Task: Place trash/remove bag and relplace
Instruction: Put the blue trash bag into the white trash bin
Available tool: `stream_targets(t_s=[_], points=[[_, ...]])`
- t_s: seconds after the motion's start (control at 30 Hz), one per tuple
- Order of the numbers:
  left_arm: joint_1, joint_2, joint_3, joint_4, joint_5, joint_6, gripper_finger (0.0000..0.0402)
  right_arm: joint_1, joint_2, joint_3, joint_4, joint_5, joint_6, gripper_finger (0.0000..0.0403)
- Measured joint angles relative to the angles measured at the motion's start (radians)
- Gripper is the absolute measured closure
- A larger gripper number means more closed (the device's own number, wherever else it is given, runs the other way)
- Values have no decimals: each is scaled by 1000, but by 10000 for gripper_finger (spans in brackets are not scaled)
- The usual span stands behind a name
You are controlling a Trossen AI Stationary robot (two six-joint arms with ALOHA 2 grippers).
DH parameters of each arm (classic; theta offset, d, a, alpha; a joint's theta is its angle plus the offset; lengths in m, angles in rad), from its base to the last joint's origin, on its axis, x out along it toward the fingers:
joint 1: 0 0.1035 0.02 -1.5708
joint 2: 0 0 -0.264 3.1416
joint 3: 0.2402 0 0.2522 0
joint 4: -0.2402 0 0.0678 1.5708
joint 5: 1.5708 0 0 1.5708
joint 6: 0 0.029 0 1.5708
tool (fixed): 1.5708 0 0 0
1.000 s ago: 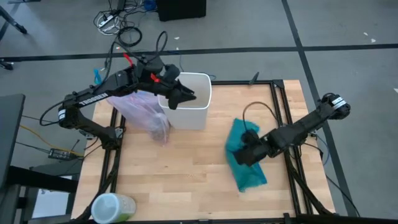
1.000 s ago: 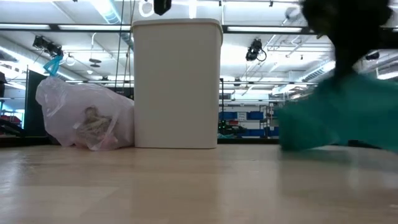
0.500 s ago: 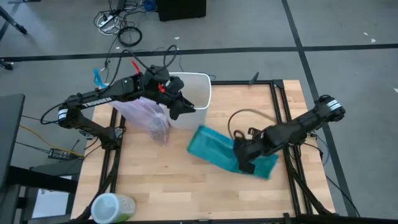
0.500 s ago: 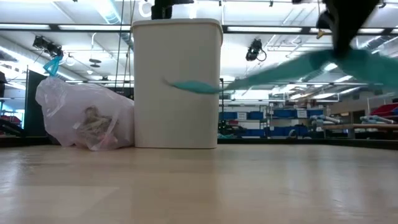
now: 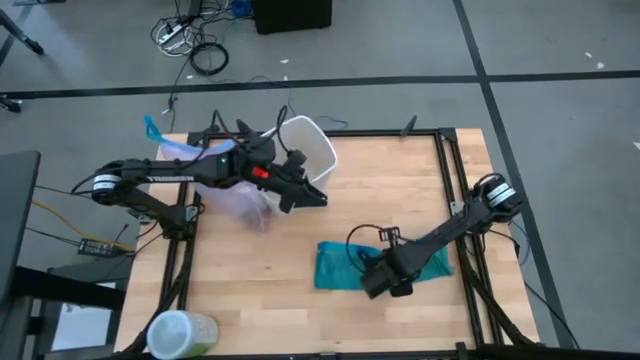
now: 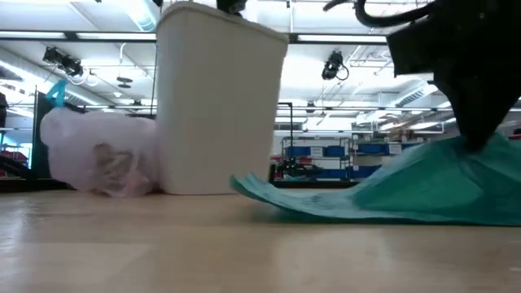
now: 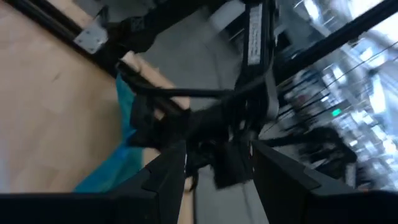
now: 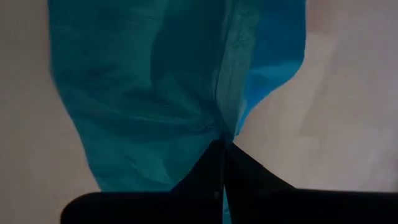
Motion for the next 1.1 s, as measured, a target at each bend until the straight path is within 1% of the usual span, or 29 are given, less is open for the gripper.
stream_targets(t_s=[0.1,0.17,0.27,0.4,0.5,0.57,0.63,0.67,0.73,0.8,0.93,0.97,1.03,1.07,1.1], points=[[-4,1,-16,48,36,-31,216,40,39,62,-96,85,-40,403],[-3,7,-18,99,81,-43,216,63,41,84,-136,134,-48,403],[-4,5,29,198,150,-40,225,75,27,88,-136,131,-21,403],[4,0,91,297,157,-27,240,75,17,89,-136,110,64,403],[45,4,141,272,156,-14,244,75,17,89,-129,107,107,403],[72,-13,178,219,140,55,245,78,17,89,-114,107,130,403],[98,-29,229,125,78,158,248,78,17,89,-91,108,149,403],[114,-34,259,45,39,225,253,78,17,89,-80,108,154,403],[148,-36,329,-139,-71,358,271,79,18,89,-55,107,161,403],[182,-33,416,-354,-235,485,300,79,20,89,-32,107,161,403],[220,-38,586,-735,-648,618,381,79,21,89,-5,107,162,403],[224,-38,620,-819,-760,641,390,79,21,89,-3,107,162,403],[227,-37,674,-983,-990,652,394,79,21,89,-2,111,163,403],[228,-36,692,-1058,-1080,650,395,79,21,89,1,111,163,403],[233,-36,705,-1137,-1149,624,396,79,21,89,5,115,163,403]])
